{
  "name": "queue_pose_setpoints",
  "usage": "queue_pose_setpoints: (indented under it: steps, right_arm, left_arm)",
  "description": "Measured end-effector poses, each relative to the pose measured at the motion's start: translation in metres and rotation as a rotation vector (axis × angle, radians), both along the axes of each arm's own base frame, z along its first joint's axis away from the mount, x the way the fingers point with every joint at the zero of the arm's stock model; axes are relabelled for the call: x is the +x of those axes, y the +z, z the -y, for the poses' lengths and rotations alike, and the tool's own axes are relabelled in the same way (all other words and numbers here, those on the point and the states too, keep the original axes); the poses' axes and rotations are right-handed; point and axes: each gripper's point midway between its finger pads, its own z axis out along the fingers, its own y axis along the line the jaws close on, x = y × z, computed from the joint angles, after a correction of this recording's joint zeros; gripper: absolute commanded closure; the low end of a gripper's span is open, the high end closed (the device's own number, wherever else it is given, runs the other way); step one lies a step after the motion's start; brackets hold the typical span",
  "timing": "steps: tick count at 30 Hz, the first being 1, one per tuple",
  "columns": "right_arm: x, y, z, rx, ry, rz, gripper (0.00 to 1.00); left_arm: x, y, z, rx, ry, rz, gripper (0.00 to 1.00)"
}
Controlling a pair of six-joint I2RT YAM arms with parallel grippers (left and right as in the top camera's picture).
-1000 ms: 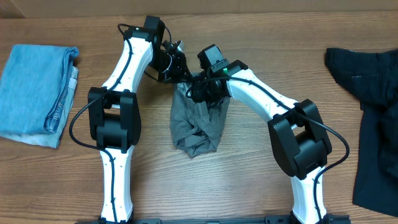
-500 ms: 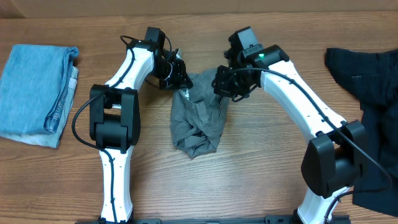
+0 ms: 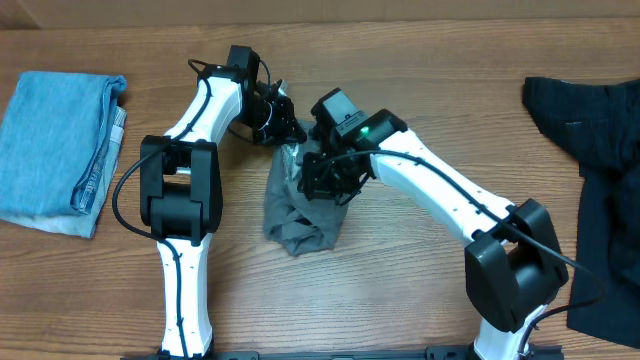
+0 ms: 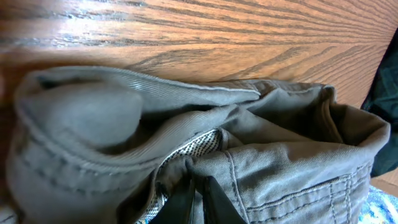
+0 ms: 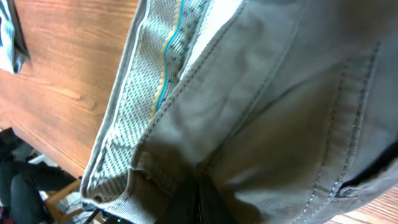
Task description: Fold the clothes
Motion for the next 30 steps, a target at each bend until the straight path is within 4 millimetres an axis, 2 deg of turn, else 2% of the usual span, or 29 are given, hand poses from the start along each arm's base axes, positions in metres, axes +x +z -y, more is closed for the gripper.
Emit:
queue_pose_setpoints:
  steps: [4,8,10,11,14,20,22,25,30]
  right_arm:
    - [-0.003,-0.009,-0.021,0.098,0.027,0.02,0.96]
    - [-0.018,-0.026,-0.034,0.214,0.064,-0.011,0.96]
    - [-0.024,-0.037,-0.035,0.246,0.051,-0.036,0.96]
    - [-0.033,-0.051,-0.031,0.247,0.014,-0.084,0.96]
    - [-0.043,-0.069,-0.026,0.254,-0.082,-0.166,0.96]
    - [-0.051,-0.058,-0.031,0.289,-0.08,-0.232,0.96]
    - [-0.056,-0.043,-0.03,0.299,-0.065,-0.239,0.96]
    - [-0.053,-0.014,-0.03,0.332,-0.031,-0.157,0.96]
    - [-0.045,-0.013,-0.027,0.31,-0.013,-0.07,0.96]
  left_arm:
    - [0.0,0.0,-0.001,-0.003,0.002,-0.002,0.89]
    - [0.0,0.0,-0.001,-0.003,0.002,-0.002,0.89]
    - [0.0,0.0,-0.001,-0.003,0.002,0.0,0.89]
    - [0.0,0.0,-0.001,-0.004,0.002,0.001,0.89]
    - [0.001,-0.001,-0.001,-0.004,0.002,0.004,0.89]
    - [0.001,-0.001,-0.001,-0.004,0.002,0.005,0.89]
    - [0.001,-0.001,-0.001,-0.005,0.002,0.006,0.89]
    - [0.002,-0.001,-0.001,-0.005,0.002,0.009,0.89]
    - [0.002,-0.001,-0.001,-0.005,0.002,0.009,0.89]
